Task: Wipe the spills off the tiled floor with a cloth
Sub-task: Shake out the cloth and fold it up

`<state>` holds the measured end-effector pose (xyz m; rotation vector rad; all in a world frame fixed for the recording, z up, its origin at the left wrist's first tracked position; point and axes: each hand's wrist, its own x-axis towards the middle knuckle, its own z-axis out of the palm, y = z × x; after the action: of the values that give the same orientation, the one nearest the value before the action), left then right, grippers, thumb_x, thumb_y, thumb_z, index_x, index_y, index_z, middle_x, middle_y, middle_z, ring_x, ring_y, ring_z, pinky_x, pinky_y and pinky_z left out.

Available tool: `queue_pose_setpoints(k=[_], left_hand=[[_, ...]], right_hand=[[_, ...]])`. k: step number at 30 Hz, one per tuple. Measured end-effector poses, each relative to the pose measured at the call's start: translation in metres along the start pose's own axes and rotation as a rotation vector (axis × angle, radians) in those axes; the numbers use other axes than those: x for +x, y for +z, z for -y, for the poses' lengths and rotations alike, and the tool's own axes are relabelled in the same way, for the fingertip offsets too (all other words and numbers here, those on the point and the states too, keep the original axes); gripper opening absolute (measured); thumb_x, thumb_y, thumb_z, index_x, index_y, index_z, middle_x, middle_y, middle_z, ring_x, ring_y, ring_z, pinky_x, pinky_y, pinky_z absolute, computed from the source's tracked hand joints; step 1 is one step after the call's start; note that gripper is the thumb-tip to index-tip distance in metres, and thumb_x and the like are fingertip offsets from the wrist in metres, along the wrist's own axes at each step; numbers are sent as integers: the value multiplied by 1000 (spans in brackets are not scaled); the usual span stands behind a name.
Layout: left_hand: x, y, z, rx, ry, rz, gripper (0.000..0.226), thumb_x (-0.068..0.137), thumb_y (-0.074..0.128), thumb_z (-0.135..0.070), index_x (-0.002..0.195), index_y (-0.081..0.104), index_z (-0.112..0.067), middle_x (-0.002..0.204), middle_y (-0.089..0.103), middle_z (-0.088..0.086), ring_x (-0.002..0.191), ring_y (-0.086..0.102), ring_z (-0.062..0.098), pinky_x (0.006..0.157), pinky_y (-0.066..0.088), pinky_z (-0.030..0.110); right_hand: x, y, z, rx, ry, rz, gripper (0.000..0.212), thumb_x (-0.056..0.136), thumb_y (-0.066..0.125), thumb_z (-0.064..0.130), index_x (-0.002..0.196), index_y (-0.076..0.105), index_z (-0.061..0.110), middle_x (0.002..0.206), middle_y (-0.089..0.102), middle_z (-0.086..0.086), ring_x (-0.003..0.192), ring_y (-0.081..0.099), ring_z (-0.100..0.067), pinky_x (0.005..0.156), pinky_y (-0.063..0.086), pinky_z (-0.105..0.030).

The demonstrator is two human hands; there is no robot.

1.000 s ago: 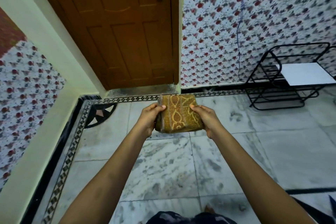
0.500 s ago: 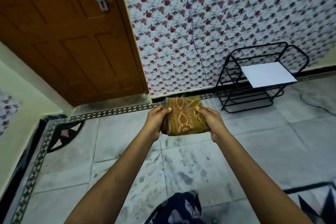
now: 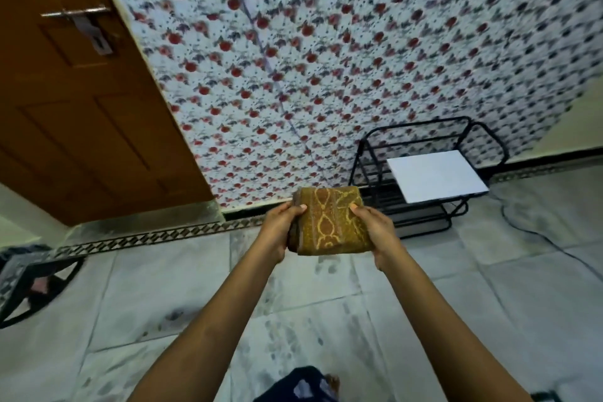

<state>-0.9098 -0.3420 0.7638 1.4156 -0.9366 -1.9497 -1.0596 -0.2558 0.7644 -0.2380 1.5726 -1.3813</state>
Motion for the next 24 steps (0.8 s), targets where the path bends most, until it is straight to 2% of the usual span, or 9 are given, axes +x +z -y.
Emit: queue_pose_setpoints(k=[3, 6, 8, 10, 14, 18, 22, 24], left_hand=[[25, 50, -3, 10, -6, -21, 11, 86, 62, -13, 97, 64, -15, 89, 69, 5, 81, 66, 20, 62, 52, 30], [52, 99, -10, 9, 17, -9, 16, 86, 64, -12, 101, 64, -13, 90, 69, 5, 80, 66, 20, 61, 52, 30], [74, 136, -12, 19, 14, -16, 17, 85, 65, -14, 102, 62, -15, 91, 68, 4, 80, 66, 21, 61, 53, 31], [95, 175, -10, 27, 21, -11, 29, 85, 65, -15, 113, 61, -9, 98, 69, 7, 83, 67, 23, 64, 54, 33], [127, 256, -5, 27, 23, -38, 49, 84, 66, -16, 130, 51, -7, 117, 64, 13, 94, 65, 27, 71, 54, 36], [151, 340, -4, 28, -1, -49, 42, 85, 64, -15, 125, 55, -4, 108, 67, 12, 90, 66, 26, 68, 56, 35], [184, 406, -8, 44, -25, -39, 50, 83, 68, -18, 129, 53, -8, 115, 64, 12, 94, 65, 26, 68, 55, 35], [198, 428, -10, 53, -15, -49, 47, 83, 68, -19, 127, 54, -8, 113, 65, 13, 93, 66, 27, 71, 56, 37]], right_hand=[[31, -34, 27, 13, -1, 10, 29, 86, 65, 27, 109, 63, 9, 105, 64, -9, 83, 63, -17, 61, 50, -26], [65, -68, 53, 19, 7, 25, 28, 87, 64, 27, 108, 62, 9, 102, 66, -9, 83, 63, -18, 59, 51, -27], [92, -95, 73, 13, 8, 30, 29, 87, 64, 29, 109, 61, 11, 95, 65, -4, 79, 63, -15, 49, 50, -22], [117, -126, 92, -7, -3, 33, 28, 87, 64, 30, 109, 61, 12, 91, 64, -1, 76, 62, -13, 45, 48, -18], [169, -191, 130, -65, -26, 56, 18, 88, 62, 29, 97, 64, 13, 92, 65, -3, 78, 63, -13, 55, 48, -22], [219, -256, 171, -98, -2, 69, 17, 88, 62, 29, 93, 65, 13, 89, 65, -2, 80, 63, -15, 58, 49, -24], [270, -306, 202, -104, 34, 61, 22, 89, 60, 29, 101, 64, 10, 93, 64, -6, 82, 62, -20, 66, 51, -30], [290, -320, 212, -110, 42, 61, 20, 90, 59, 30, 98, 63, 12, 89, 64, -3, 80, 62, -18, 62, 50, -28]])
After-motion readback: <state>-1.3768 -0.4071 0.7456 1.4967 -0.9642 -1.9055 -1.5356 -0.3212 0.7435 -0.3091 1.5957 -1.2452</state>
